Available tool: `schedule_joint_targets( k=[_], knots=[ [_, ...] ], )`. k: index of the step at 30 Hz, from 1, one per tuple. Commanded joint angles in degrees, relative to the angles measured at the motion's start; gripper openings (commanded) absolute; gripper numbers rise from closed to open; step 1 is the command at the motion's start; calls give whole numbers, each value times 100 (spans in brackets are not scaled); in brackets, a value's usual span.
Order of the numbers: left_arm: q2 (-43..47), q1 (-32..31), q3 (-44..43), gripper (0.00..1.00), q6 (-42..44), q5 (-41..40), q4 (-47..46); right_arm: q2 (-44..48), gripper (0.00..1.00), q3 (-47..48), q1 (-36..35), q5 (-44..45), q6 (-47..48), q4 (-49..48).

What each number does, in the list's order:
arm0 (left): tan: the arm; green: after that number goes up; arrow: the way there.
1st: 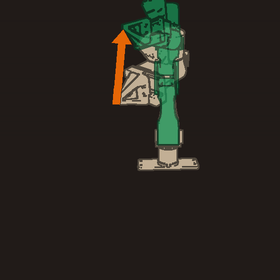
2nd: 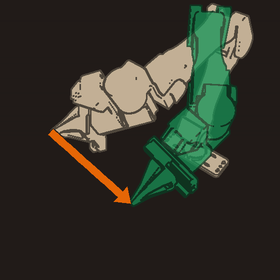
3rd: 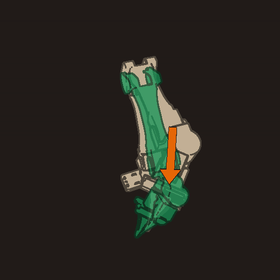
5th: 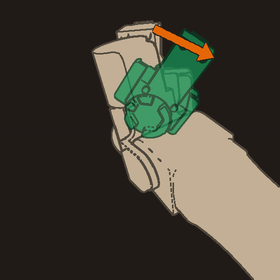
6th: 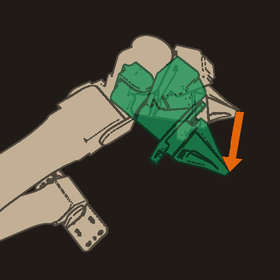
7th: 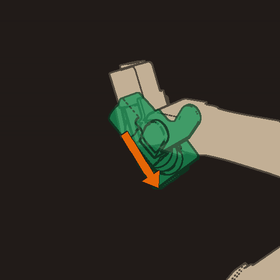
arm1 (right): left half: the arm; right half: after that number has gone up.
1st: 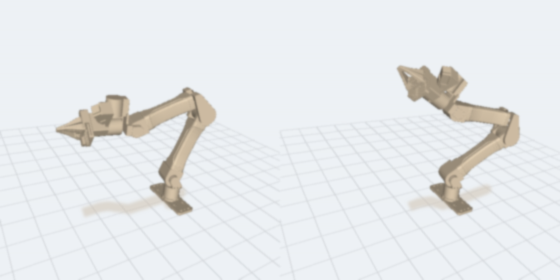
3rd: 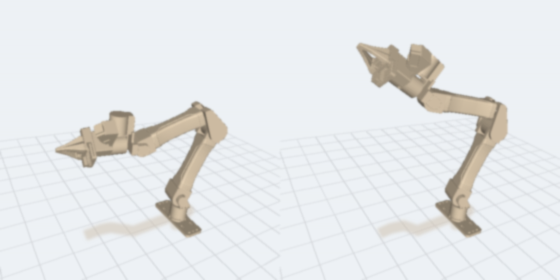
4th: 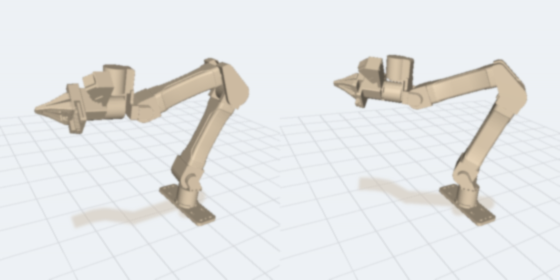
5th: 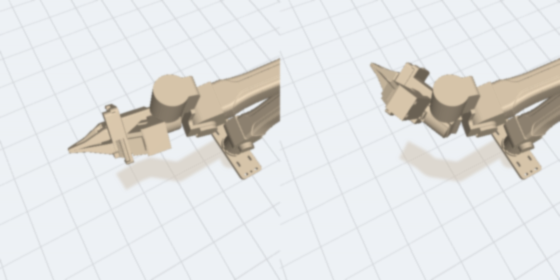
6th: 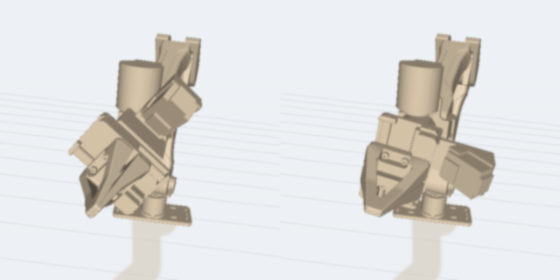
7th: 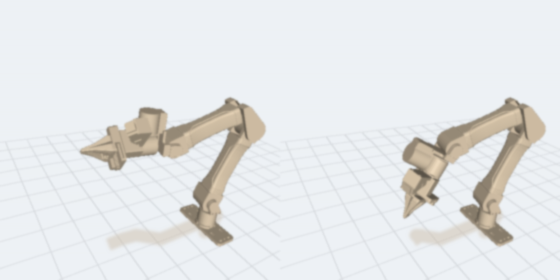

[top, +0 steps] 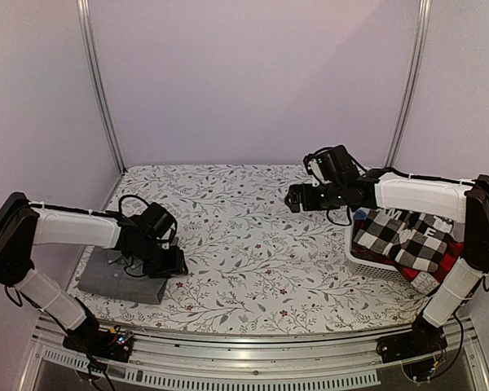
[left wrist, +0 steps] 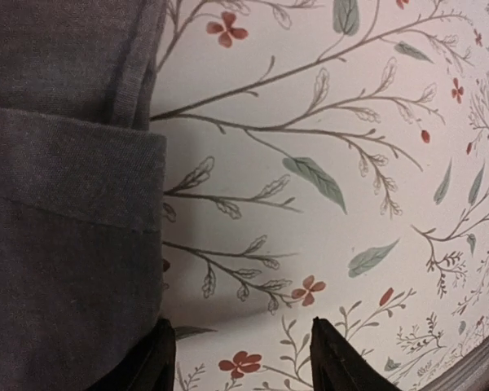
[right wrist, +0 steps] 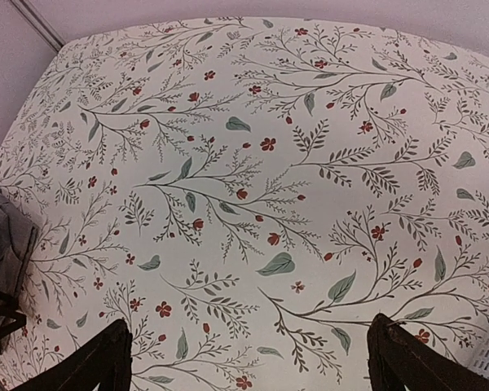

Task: Fold and stack the long sleeve shirts
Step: Move the square-folded shirt to the corner of the board, then reset both arms

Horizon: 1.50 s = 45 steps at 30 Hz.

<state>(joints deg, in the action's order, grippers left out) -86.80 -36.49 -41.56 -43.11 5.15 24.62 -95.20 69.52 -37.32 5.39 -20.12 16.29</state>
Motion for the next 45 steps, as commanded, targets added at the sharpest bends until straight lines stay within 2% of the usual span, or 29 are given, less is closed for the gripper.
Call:
schedule_joint_targets(
  k=[1, 10, 17, 23, 35, 41, 45],
  knots=[
    [120, 356, 298, 56, 325, -256, 561, 169, 99, -70, 41, 57, -44, -118],
    [472, 549, 32, 56, 541, -123, 773, 185, 99, -58, 41, 102, -95, -28],
    [650, 387, -774, 57, 778, 50, 792, 294, 99, -73, 40, 252, -157, -3],
    [541, 220, -1431, 57, 1024, 161, 360, 483, 99, -66, 36, 244, -291, -16],
    [353, 177, -2413, 58, 1498, 292, -881, 1688, 99, -328, 41, 517, -472, -125],
    [311, 173, -2828, 58, 1643, 302, -1125, 2658, 99, -748, 41, 736, -534, -199],
    [447, 182, -2797, 58, 1705, 223, -1298, 3162, 99, -947, 41, 903, -511, -206]
  ],
)
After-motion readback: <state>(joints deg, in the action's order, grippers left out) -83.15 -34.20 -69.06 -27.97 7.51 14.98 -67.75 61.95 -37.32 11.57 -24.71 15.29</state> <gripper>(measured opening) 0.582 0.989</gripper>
